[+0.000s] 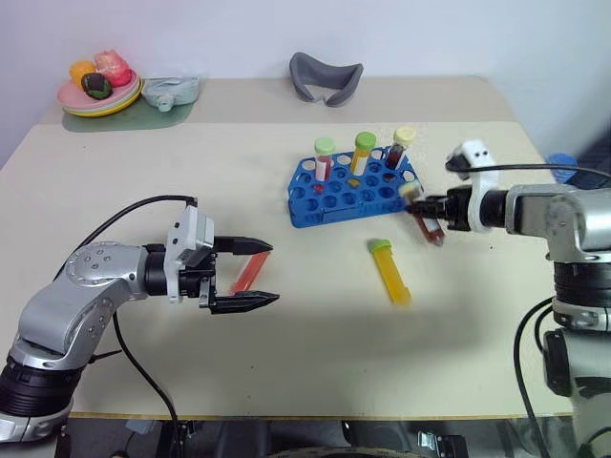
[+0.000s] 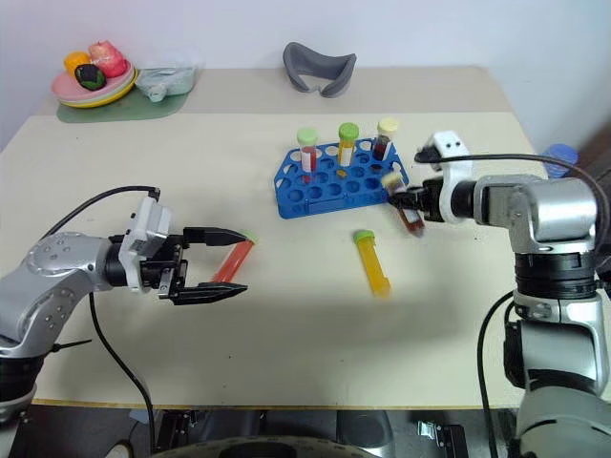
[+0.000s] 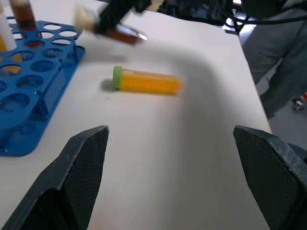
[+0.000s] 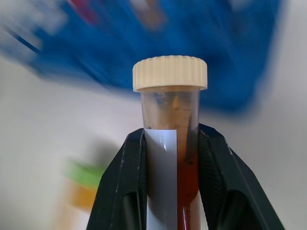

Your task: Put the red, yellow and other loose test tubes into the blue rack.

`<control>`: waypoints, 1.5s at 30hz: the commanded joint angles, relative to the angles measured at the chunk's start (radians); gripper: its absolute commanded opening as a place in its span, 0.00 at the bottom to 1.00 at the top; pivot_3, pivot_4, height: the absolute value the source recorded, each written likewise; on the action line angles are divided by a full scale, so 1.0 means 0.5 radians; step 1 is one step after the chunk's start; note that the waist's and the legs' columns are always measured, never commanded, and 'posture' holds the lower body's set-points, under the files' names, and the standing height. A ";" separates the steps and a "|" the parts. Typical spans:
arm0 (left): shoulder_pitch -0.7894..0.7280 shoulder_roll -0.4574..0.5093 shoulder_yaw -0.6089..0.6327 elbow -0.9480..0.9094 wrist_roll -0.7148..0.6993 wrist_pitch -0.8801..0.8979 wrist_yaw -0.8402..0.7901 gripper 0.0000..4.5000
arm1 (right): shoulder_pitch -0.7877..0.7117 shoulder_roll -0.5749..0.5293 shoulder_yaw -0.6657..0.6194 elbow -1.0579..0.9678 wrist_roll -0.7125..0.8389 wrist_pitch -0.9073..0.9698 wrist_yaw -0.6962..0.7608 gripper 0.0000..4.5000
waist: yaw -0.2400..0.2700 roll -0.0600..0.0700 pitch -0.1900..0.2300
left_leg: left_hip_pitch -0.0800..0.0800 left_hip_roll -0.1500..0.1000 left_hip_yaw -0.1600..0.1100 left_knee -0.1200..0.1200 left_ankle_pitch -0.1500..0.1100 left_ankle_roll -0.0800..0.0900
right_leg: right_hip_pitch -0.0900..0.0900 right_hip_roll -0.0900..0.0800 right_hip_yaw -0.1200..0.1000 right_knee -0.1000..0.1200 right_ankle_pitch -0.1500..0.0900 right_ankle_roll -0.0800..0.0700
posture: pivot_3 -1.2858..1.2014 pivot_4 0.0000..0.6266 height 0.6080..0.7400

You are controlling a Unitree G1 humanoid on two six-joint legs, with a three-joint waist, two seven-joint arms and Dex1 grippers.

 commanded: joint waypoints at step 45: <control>0.073 -0.131 0.170 -0.179 -0.122 0.087 0.453 0.94 | -0.058 0.945 -0.198 1.603 -0.218 -3.401 -0.127 0.17 | -0.055 0.002 0.001 | 0.016 0.000 0.004 -0.001 0.004 -0.007 | 0.002 0.001 0.006 0.020 0.000 -0.001 | 0.52 0.24 1.00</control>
